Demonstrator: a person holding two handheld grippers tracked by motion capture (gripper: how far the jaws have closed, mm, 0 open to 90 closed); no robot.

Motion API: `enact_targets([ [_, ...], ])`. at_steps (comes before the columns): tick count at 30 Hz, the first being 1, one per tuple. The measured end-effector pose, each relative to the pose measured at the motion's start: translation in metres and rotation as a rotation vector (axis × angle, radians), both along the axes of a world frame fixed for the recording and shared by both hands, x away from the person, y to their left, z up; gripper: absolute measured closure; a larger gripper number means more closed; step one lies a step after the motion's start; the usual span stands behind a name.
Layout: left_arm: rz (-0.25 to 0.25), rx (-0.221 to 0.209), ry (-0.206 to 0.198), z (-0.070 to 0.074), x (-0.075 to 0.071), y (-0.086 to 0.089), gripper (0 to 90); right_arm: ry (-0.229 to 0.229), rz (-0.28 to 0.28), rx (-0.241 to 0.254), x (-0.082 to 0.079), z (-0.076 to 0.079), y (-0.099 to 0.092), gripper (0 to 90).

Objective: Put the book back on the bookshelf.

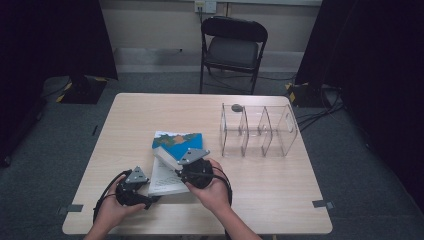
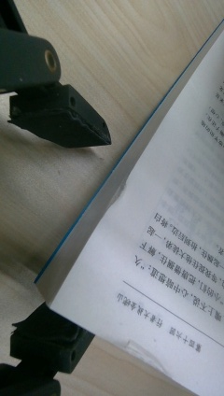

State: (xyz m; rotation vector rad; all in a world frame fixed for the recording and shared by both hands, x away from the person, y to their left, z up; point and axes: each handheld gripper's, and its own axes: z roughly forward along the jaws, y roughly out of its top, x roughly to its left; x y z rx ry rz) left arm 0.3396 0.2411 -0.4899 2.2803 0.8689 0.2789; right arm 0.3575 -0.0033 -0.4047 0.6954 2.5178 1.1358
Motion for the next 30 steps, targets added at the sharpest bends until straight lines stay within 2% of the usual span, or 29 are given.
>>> enact_targets([
  [2, -0.003, -0.012, -0.008, -0.002, 0.000, 0.000, 19.2, 0.018, -0.011, 0.006, 0.001, 0.003, 0.000, 77.3],
  [4, -0.007, -0.012, -0.008, -0.002, 0.001, 0.000, 16.9, 0.015, -0.008, -0.004, 0.004, 0.007, 0.000, 77.4],
  [7, -0.015, -0.001, -0.034, -0.004, -0.001, -0.002, 15.1, 0.028, -0.015, -0.009, 0.005, 0.010, 0.001, 77.4],
  [9, -0.021, 0.016, -0.037, -0.003, -0.002, -0.002, 14.6, 0.029, -0.012, -0.011, 0.007, 0.012, 0.002, 77.4],
  [12, -0.031, 0.013, -0.038, -0.004, -0.001, -0.003, 11.5, 0.039, -0.019, -0.005, 0.010, 0.016, 0.002, 77.4],
  [14, -0.016, 0.010, -0.045, -0.005, -0.001, -0.004, 10.8, 0.060, -0.026, 0.013, 0.012, 0.018, 0.002, 77.4],
  [17, 0.008, 0.005, -0.045, -0.005, -0.001, -0.005, 10.8, 0.061, -0.024, 0.005, 0.012, 0.020, 0.003, 77.4],
  [20, 0.029, -0.001, -0.049, -0.005, 0.001, -0.002, 15.6, 0.064, -0.023, 0.007, 0.012, 0.018, 0.002, 77.3],
  [25, 0.042, 0.007, -0.048, -0.003, 0.000, -0.002, 16.9, 0.052, -0.020, 0.011, 0.007, 0.011, 0.000, 77.2],
  [27, 0.040, 0.022, -0.067, -0.002, -0.001, -0.002, 18.3, 0.055, -0.022, 0.015, 0.005, 0.008, -0.001, 77.2],
  [28, 0.046, 0.017, -0.061, -0.002, -0.002, -0.002, 19.0, 0.054, -0.020, 0.015, 0.005, 0.007, -0.001, 77.1],
  [30, 0.055, -0.005, -0.075, 0.001, -0.002, 0.001, 20.6, 0.055, -0.018, 0.011, 0.003, 0.005, 0.000, 77.1],
])
